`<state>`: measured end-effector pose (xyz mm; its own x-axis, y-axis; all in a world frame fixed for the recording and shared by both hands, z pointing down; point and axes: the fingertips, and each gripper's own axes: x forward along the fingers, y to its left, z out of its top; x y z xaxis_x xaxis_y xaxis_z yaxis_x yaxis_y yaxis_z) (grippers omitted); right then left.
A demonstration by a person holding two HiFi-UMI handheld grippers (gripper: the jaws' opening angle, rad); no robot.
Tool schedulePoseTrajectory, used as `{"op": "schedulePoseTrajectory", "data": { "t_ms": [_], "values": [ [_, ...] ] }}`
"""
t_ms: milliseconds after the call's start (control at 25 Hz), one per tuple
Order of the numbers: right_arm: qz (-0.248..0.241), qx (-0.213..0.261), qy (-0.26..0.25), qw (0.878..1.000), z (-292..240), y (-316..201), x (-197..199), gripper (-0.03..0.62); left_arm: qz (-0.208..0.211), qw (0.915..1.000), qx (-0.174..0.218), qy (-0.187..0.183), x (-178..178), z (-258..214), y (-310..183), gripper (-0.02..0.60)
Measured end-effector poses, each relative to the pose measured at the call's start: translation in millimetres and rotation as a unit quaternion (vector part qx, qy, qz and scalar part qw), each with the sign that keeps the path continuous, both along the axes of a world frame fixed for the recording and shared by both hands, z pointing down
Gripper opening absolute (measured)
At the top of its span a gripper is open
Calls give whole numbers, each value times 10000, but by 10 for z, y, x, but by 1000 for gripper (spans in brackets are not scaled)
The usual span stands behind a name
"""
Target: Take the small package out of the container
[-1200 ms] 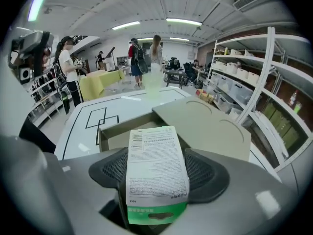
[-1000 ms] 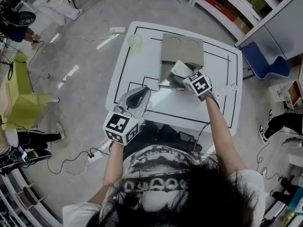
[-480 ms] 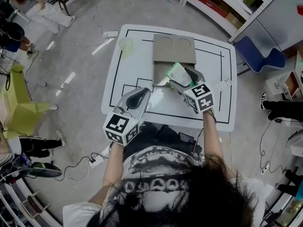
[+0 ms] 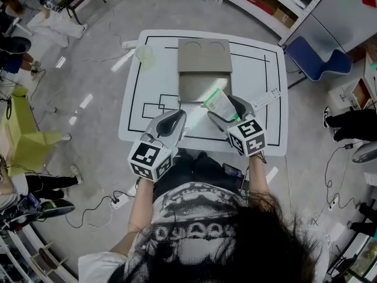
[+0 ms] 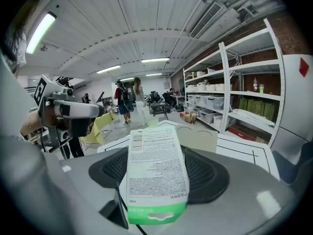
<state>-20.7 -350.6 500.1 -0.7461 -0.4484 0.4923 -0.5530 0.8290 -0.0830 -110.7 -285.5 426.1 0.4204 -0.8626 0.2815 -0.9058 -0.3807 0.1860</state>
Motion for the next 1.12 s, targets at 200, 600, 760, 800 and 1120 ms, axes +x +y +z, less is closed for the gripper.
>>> {"op": "schedulePoseTrajectory", "data": {
  "t_ms": [200,600,760,800,1120],
  "values": [
    [-54,-35,-154,9999,-24,184,193,371,-106,9999,-1,-23,247,48,81,0],
    [-110,-73,-417,9990,-50,373,368,371,-149,9997,-173,-128,560,142,244,0],
    [-83,-61,-470,9988,-69,431,403,371,-111,9996,-215,-152,613,139,307,0],
    [-90,-52,-479,9988,-70,449,395,371,-121,9996,-221,-147,606,145,325,0],
    [-188,66,-527,9984,-151,800,270,371,-175,9996,-199,-92,519,177,682,0]
  ]
}}
